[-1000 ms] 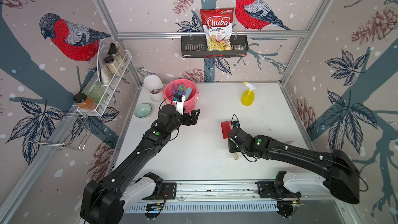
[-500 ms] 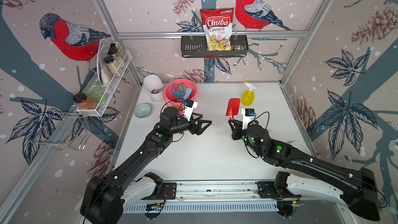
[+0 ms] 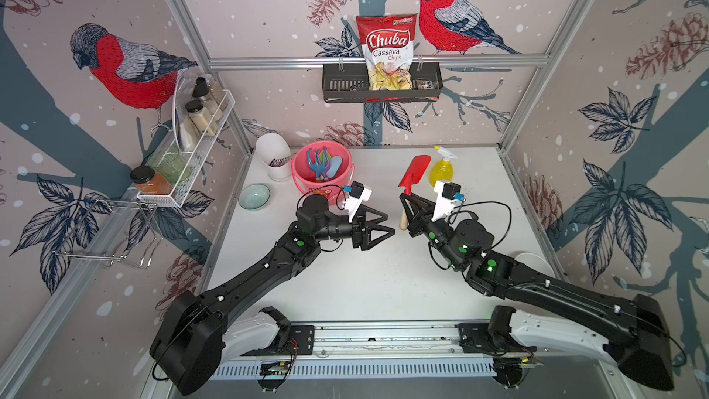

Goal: Organize the gardening tools
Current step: Pick up the gardening tool from the center of the board.

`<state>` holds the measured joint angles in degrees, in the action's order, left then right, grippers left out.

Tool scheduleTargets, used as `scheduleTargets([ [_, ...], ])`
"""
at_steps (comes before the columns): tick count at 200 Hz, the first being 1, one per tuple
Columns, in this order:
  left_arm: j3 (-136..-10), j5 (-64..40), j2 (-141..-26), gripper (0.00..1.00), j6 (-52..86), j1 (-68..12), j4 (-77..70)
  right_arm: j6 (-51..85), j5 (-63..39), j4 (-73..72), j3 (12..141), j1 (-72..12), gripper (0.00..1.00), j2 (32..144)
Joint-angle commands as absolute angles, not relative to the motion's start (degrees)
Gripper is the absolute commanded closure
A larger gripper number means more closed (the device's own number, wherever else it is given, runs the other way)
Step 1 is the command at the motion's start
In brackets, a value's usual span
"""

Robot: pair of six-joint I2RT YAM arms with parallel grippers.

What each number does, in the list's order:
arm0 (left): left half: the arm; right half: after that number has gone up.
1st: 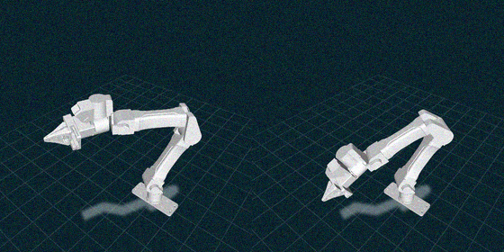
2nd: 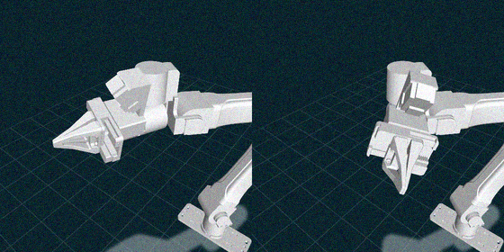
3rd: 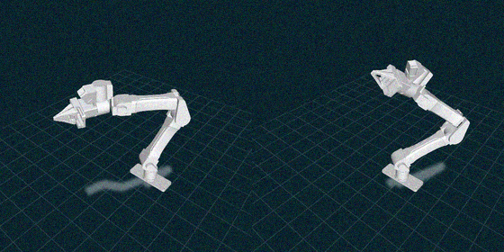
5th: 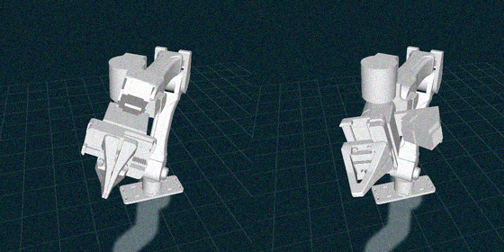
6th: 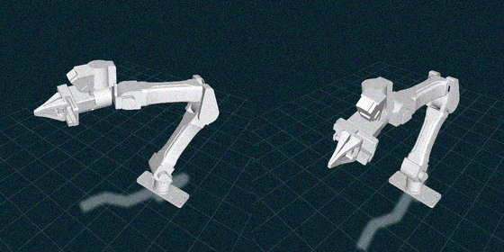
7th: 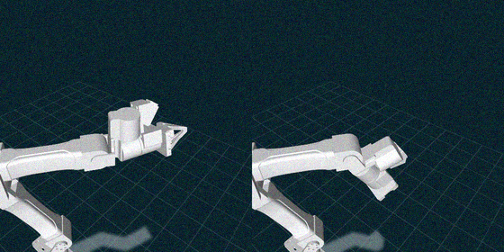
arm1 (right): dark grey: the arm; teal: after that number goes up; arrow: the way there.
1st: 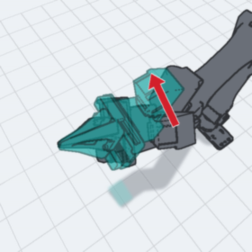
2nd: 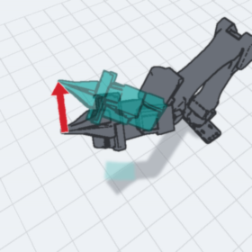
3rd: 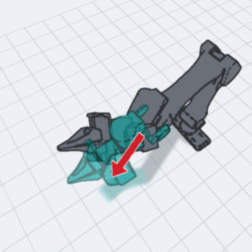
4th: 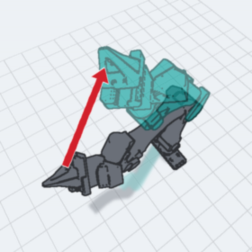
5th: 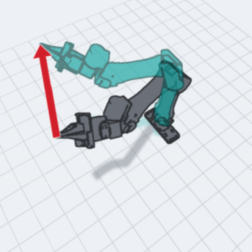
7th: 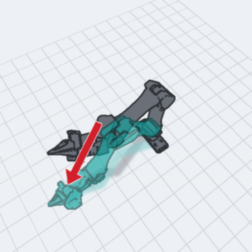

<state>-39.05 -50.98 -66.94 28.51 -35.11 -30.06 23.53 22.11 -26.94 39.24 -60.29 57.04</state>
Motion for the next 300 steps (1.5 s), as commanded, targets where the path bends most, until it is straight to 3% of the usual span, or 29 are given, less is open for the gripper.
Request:
scheduleTargets([
  [1, -40.0, -52.4, -68.1, 0.2, 30.8, -35.6, -38.0, 22.0, 16.2, -34.1, 39.9, -60.4, 1.0, 57.9],
  [55, -43.8, -54.0, -71.7, 0.35, 31.0, -37.3, -37.9, 22.0, 13.1, -35.8, 39.6, -60.7, 1.0, 58.8],
  [84, -44.8, -54.2, -72.9, 0.5, 29.9, -38.4, -36.3, 21.6, 13.3, -36.7, 39.5, -60.7, 1.0, 59.1],
  [106, -44.8, -53.4, -72.9, 0.66, 29.7, -38.6, -35.9, 21.4, 13.0, -36.8, 39.9, -60.7, 1.0, 59.4],
  [134, -45.5, -50.7, -72.5, 0.99, 28.9, -38.6, -33.0, 21.3, 12.9, -36.5, 40.0, -60.7, 1.0, 59.7],
  [138, -45.5, -50.2, -72.4, 1.0, 28.6, -38.6, -32.4, 21.3, 12.8, -36.4, 39.9, -60.7, 1.0, 59.6],
  [154, -46.0, -47.9, -72.0, 1.0, 27.7, -38.6, -30.4, 21.4, 13.2, -36.1, 39.6, -60.7, 0.85, 59.5],
  [171, -46.2, -45.6, -71.5, 1.0, 26.4, -38.6, -28.8, 21.2, 13.9, -35.9, 39.1, -60.7, 0.48, 58.9],
  [190, -46.7, -41.0, -70.5, 1.0, 23.1, -38.3, -25.2, 21.2, 16.5, -36.2, 37.8, -60.7, 0.15, 57.4],
  [205, -47.0, -37.2, -69.8, 1.0, 20.5, -37.6, -22.3, 20.9, 19.6, -36.5, 36.4, -60.7, 0.01, 55.3],
  [250, -47.5, -29.7, -69.5, 1.0, 15.8, -28.0, -19.6, 19.5, 24.1, -34.3, 33.9, -60.6, 0.0, 49.1],
  [300, -51.9, -8.0, -73.4, 1.0, 7.7, -22.2, -23.3, 21.0, 24.6, -32.9, 30.9, -60.6, 0.0, 45.9],
])
